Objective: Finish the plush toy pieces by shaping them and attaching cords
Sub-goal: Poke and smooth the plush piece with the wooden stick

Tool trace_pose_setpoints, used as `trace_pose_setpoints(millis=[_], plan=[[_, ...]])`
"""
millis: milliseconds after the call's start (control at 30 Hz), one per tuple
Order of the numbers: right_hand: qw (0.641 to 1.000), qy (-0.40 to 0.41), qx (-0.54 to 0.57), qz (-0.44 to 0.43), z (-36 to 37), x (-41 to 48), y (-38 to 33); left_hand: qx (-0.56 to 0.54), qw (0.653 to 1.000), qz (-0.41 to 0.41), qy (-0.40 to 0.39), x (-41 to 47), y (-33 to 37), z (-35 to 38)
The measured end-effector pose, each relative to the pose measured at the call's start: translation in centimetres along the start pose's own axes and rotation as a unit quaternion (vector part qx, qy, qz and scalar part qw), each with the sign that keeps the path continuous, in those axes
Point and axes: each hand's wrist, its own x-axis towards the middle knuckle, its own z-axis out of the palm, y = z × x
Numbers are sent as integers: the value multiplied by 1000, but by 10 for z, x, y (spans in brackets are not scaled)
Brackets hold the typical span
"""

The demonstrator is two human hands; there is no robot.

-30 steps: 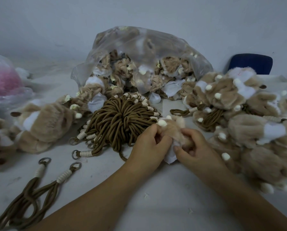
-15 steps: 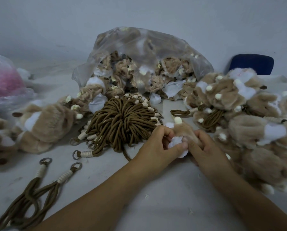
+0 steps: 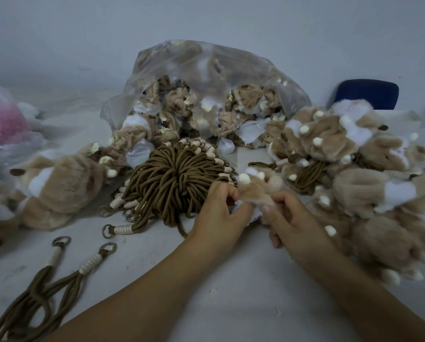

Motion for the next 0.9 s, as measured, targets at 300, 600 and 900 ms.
trace_pose_setpoints(millis=[300,600,900], plan=[[977,43,-198,-65,11,-5,-3,-33,997,-9,67,3,-4,2],[982,100,-158,1,-6,1,-3,-103,991,-41,-79,-1,5,2],[992,55,-110,21,-4,-2,-5,-18,999,-12,-48,-3,1,6]])
